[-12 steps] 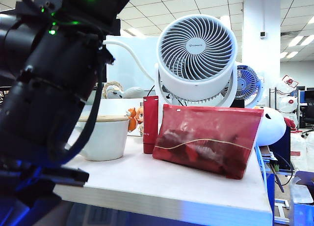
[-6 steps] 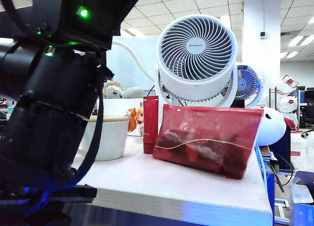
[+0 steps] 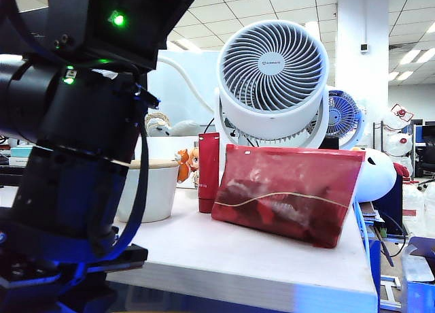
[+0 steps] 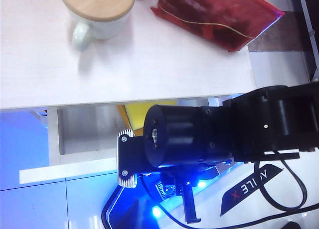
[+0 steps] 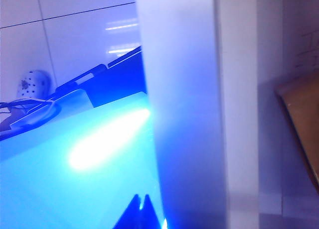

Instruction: Open the drawer, place the cleaning sponge inside, then close the drawer.

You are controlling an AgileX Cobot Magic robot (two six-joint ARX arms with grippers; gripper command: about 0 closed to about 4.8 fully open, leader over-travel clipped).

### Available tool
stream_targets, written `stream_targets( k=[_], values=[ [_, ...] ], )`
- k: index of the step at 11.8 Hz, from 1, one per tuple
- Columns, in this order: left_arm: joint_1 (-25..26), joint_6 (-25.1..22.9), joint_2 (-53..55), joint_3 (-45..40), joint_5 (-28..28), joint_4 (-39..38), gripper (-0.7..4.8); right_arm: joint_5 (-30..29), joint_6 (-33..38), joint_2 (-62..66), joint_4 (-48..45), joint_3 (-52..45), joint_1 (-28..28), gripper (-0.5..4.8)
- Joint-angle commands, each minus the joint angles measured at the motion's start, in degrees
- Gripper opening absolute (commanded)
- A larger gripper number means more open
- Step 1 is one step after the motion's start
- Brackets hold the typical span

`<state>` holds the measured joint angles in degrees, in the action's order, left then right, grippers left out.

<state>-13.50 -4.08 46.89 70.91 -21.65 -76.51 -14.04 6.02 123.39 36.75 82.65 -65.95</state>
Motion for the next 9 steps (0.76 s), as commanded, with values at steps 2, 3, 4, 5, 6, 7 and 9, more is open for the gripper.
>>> stream_targets(
  k=[2, 3, 4, 5, 6, 7, 9],
  values=[
    [0.0, -0.2, -0.1, 0.2, 0.0, 0.3, -0.03, 3.5, 0.0, -0.1, 0.8, 0.4, 0.1, -0.02],
    [0.0, -0.2, -0.1, 0.2, 0.0, 0.3, -0.03, 4.0, 0.0, -0.1, 0.9, 0.5, 0.2, -0.02],
    [0.0, -0.2, -0.1, 0.2, 0.0, 0.3, -0.03, 4.1, 0.0, -0.1, 1.1, 0.5, 0.4, -0.02],
    [0.0, -0.2, -0.1, 0.2, 0.0, 0.3, -0.03, 4.1, 0.0, -0.1, 1.3, 0.5, 0.7, -0.02],
    [0.0, -0.2, -0.1, 0.2, 0.0, 0.3, -0.03, 6.5, -0.1, -0.2, 2.0, 0.5, 1.0, -0.02],
    [0.0, -0.2, -0.1, 0.2, 0.0, 0.3, -0.03, 7.1, -0.3, -0.2, 2.2, 0.5, 1.3, -0.02],
    [0.0, -0.2, -0.1, 0.2, 0.0, 0.3, -0.03, 8.9, -0.3, -0.2, 2.4, 0.5, 1.7, -0.02]
  ],
)
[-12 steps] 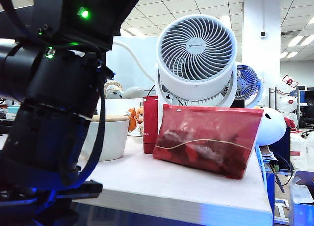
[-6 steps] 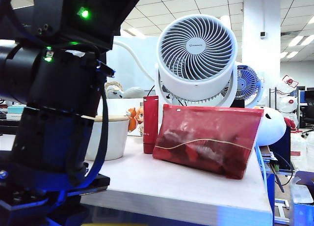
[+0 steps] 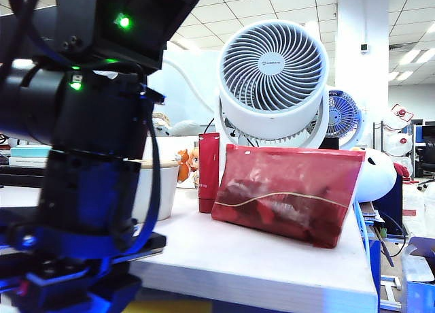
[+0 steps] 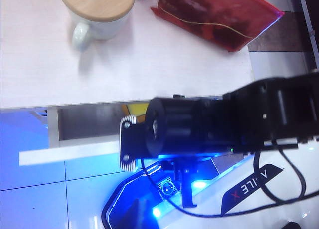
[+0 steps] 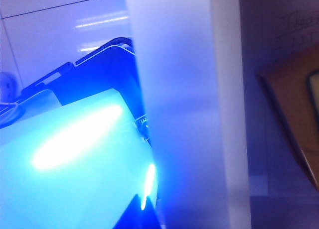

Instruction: Open the drawer, place the cleaning sponge inside, then close the drawer.

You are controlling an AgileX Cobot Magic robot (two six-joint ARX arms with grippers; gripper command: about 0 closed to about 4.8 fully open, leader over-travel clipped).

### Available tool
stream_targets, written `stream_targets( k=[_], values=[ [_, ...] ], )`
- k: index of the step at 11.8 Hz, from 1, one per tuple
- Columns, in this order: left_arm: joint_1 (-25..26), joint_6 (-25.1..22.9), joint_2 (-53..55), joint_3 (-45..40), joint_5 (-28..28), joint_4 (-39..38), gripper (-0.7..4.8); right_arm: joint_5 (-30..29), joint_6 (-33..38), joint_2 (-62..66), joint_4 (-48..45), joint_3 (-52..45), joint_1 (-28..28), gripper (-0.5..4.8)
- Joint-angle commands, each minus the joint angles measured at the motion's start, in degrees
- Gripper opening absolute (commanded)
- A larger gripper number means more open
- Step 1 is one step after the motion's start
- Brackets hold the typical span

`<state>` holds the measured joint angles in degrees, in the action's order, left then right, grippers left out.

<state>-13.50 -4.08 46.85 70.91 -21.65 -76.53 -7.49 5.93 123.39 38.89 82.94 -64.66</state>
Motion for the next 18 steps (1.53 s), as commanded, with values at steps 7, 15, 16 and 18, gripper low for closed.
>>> stream_targets(
  k=[7, 15, 16, 18],
  values=[
    [0.0, -0.2, 0.0, 0.2, 0.0, 0.3, -0.03, 11.9, -4.9, -0.2, 1.4, 0.3, 0.9, -0.02],
    [0.0, -0.2, 0.0, 0.2, 0.0, 0.5, -0.03, 18.4, -10.1, -0.1, 1.6, 0.2, 2.1, -0.01],
    [0.0, -0.2, 0.0, 0.2, 0.0, 0.5, -0.03, 22.0, -11.2, -0.1, 1.4, 0.3, 2.2, -0.01],
    [0.0, -0.2, 0.0, 0.2, 0.0, 0.7, -0.03, 25.0, -13.9, -0.1, 0.6, 0.2, 2.2, -0.01]
  ],
)
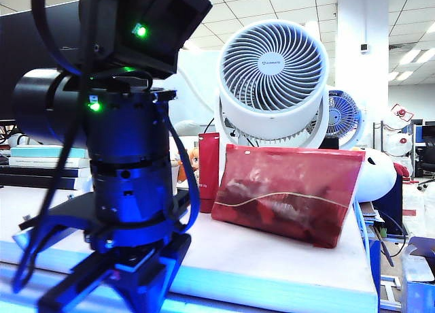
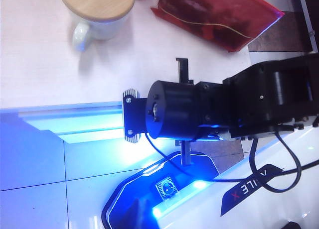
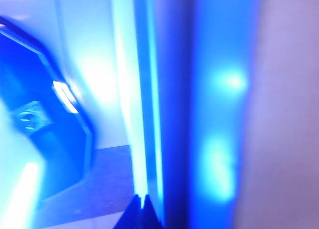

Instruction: Open the drawer, place the cleaning sponge inside, then close the drawer.

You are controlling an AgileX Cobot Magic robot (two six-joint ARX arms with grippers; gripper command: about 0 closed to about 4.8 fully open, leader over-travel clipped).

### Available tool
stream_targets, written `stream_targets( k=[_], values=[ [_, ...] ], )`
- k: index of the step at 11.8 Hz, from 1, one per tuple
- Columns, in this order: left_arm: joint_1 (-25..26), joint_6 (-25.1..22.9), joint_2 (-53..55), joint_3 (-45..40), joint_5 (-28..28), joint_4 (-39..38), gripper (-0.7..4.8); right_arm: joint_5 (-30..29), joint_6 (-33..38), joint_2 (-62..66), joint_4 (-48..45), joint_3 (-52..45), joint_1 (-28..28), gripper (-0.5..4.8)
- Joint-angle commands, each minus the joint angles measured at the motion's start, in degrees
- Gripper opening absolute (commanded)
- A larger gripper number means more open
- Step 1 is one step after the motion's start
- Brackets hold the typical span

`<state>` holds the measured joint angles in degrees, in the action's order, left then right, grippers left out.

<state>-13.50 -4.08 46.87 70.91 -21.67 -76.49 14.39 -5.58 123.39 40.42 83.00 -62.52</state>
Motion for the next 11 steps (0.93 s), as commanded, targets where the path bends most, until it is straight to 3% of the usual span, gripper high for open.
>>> stream_targets(
  k=[1, 6, 11],
  values=[
    [0.0, -0.2, -0.1, 0.2, 0.0, 0.7, -0.03, 4.2, -2.4, -0.1, -1.3, 0.2, 0.0, -0.02],
    [0.0, -0.2, -0.1, 0.2, 0.0, 0.7, -0.03, 5.6, -3.5, -0.1, -2.1, 0.2, 0.1, -0.01],
    [0.0, -0.2, -0.1, 0.2, 0.0, 0.9, -0.03, -3.4, -3.4, -3.8, -2.1, 0.2, 0.0, -0.01]
  ],
)
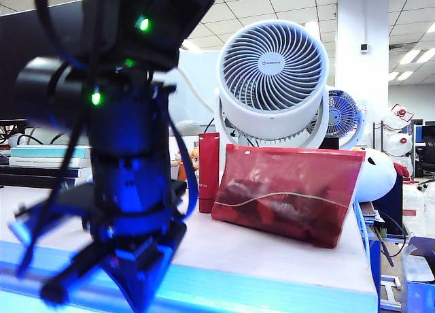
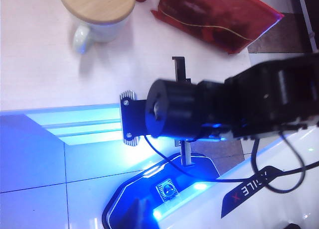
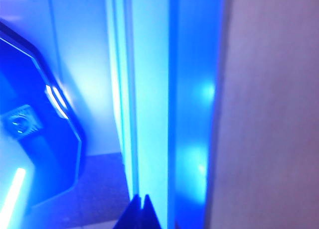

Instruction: Open the drawer, place the cleaning sponge inside, then close the drawer.

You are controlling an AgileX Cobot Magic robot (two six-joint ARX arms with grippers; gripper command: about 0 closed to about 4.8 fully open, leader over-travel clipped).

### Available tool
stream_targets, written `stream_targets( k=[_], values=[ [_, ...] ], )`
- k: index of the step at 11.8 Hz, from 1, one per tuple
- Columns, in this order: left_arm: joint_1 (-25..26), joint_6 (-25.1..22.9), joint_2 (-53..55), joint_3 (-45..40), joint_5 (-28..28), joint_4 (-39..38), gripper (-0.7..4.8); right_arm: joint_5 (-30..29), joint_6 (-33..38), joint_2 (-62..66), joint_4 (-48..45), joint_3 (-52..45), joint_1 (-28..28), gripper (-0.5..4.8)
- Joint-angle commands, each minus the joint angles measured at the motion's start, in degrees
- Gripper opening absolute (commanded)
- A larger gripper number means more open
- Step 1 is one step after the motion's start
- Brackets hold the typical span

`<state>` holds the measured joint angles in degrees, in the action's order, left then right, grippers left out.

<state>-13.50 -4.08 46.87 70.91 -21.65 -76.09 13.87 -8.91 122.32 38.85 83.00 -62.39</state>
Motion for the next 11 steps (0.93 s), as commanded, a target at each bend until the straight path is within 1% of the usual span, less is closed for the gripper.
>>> stream_targets(
  k=[1, 2, 6, 8, 11],
  values=[
    [0.0, -0.2, -0.1, 0.2, 0.0, 0.7, -0.03, -6.1, 0.4, -5.0, -0.5, 0.2, -0.1, -0.01],
    [0.0, -0.2, -0.1, 0.2, 0.0, 1.1, -0.03, -6.5, 1.9, -7.6, -0.4, 0.2, -0.1, -0.01],
    [0.0, -0.2, -0.1, 0.2, 0.0, 1.8, -0.03, -5.8, 3.4, -16.0, -0.1, 0.2, -0.1, -0.01],
    [0.0, -0.2, -0.1, 0.2, -0.1, 2.1, -0.03, -1.7, 5.8, -24.3, 0.2, 0.2, 0.0, -0.01],
    [0.0, 0.0, -0.1, 0.2, -0.5, 6.5, -0.03, 3.2, 6.5, -32.9, 2.1, 0.2, 0.6, -0.01]
  ],
)
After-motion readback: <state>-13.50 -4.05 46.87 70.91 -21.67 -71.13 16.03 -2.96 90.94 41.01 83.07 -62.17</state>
